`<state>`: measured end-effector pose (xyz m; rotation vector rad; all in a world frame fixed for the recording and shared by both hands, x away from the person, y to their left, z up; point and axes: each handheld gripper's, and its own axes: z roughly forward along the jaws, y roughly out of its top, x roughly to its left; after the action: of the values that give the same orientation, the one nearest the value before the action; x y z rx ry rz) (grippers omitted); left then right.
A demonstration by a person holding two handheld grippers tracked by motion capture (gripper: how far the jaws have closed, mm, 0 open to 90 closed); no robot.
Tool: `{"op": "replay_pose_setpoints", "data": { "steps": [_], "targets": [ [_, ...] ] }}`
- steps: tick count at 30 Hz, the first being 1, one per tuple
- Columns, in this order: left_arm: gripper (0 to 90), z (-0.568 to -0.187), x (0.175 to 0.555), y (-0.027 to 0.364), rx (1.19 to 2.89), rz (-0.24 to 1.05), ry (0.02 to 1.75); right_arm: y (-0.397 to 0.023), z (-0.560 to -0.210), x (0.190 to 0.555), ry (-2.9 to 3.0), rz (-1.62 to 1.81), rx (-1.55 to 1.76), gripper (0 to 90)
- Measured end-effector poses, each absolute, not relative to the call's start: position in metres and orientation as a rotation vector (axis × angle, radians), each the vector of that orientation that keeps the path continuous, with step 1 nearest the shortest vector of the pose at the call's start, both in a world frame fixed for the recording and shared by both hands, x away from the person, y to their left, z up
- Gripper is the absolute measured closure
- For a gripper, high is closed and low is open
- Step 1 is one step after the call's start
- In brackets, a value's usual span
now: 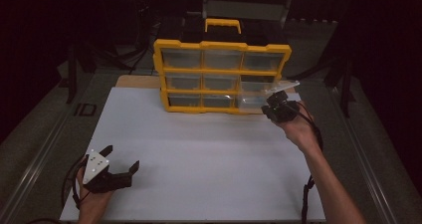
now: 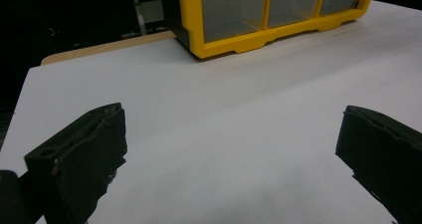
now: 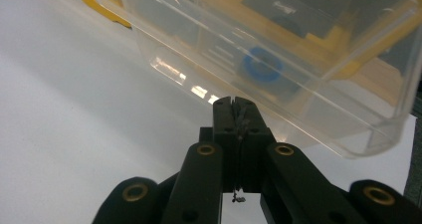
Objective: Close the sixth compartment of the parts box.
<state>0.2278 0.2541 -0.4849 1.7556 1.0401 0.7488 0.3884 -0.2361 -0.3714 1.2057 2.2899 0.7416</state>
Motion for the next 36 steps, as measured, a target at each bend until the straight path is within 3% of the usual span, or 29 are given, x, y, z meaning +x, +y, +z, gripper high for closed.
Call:
{"op": "replay_pose_setpoints", "data": {
  "steps": [36],
  "targets": [
    [0.1, -0.485, 0.229, 0.254, 1.757, 0.747, 1.042, -0.231, -0.375, 0.403, 2.239, 0.78, 1.256, 89.2]
  ]
}}
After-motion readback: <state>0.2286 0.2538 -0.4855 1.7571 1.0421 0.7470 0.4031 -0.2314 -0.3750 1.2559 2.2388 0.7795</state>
